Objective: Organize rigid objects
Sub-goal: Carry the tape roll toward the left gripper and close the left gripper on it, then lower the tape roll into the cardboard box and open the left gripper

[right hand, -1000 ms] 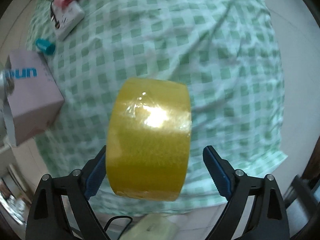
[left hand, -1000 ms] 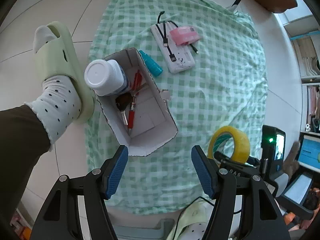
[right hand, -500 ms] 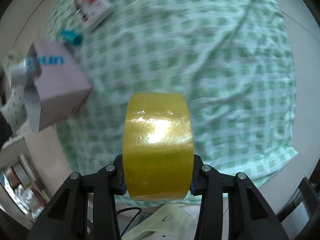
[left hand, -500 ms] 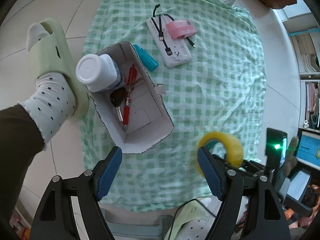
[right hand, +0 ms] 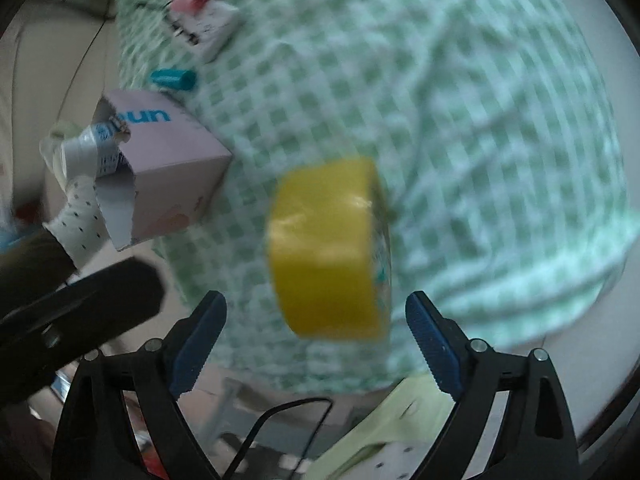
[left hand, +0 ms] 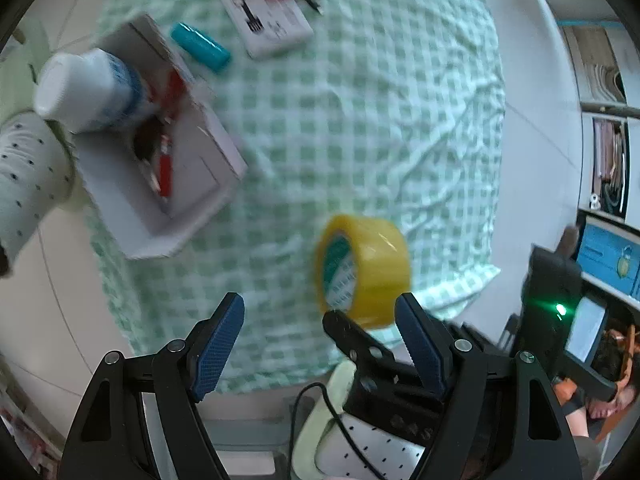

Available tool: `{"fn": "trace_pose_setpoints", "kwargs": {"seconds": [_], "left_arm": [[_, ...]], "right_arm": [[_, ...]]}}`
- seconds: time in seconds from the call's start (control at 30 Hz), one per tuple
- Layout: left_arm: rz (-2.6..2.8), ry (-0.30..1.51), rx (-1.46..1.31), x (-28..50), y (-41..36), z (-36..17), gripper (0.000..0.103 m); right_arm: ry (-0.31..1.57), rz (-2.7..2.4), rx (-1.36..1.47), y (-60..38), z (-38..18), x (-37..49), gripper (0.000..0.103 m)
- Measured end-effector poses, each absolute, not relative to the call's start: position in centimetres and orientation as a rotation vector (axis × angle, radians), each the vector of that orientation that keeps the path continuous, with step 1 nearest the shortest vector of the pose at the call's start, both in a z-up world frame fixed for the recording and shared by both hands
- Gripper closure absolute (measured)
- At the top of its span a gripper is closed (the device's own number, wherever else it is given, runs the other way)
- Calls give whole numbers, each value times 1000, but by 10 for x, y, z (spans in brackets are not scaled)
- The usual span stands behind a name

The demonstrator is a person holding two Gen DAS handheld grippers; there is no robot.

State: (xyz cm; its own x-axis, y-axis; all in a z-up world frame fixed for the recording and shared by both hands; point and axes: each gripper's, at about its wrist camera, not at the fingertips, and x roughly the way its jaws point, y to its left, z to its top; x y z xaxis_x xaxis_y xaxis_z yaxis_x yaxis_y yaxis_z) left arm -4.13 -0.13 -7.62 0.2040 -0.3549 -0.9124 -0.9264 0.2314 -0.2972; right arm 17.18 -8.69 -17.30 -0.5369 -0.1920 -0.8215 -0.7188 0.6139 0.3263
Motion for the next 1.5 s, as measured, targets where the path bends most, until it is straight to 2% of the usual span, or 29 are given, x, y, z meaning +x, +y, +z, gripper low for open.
{"fn": "trace_pose_setpoints", "kwargs": {"seconds": [0.3,0.53,0.73,0.77,0.8,0.83,1.0,1.13,1.33,1.5], "left_arm": [[571,1420,-1410,3,-6,-112,26],[554,1549,-1261,52,-26,-133,26],[572,1598,-1268,58,-26,-160,26],[568,1605,-1260,58,-25,-165,31],[567,1609,-1245,59,-24,-168,42],[575,1630,-1221,59,-22,-170,61],[584,1527,-1379,38,-9,-183,61],[592,1486,-1447,27,-6,-190,62],[597,1439,-1564,17,-6,-199,62],[563,1471,-1590,26,-9,-210,62]], "right_arm": [[2098,573,-562,-161,-165,185,11],[2030,614,-765,-180,-177,184,11],[2075,713,-595,-176,-176,180,11],[2062,730,-591,-173,-176,178,11],[2053,746,-590,-168,-176,176,11],[2043,766,-590,-163,-176,173,11],[2002,849,-562,-144,-176,165,11],[1857,967,-741,-121,-175,146,2],[1457,1107,-1064,-99,-166,100,2],[1431,1097,-1072,-95,-169,94,0]]}}
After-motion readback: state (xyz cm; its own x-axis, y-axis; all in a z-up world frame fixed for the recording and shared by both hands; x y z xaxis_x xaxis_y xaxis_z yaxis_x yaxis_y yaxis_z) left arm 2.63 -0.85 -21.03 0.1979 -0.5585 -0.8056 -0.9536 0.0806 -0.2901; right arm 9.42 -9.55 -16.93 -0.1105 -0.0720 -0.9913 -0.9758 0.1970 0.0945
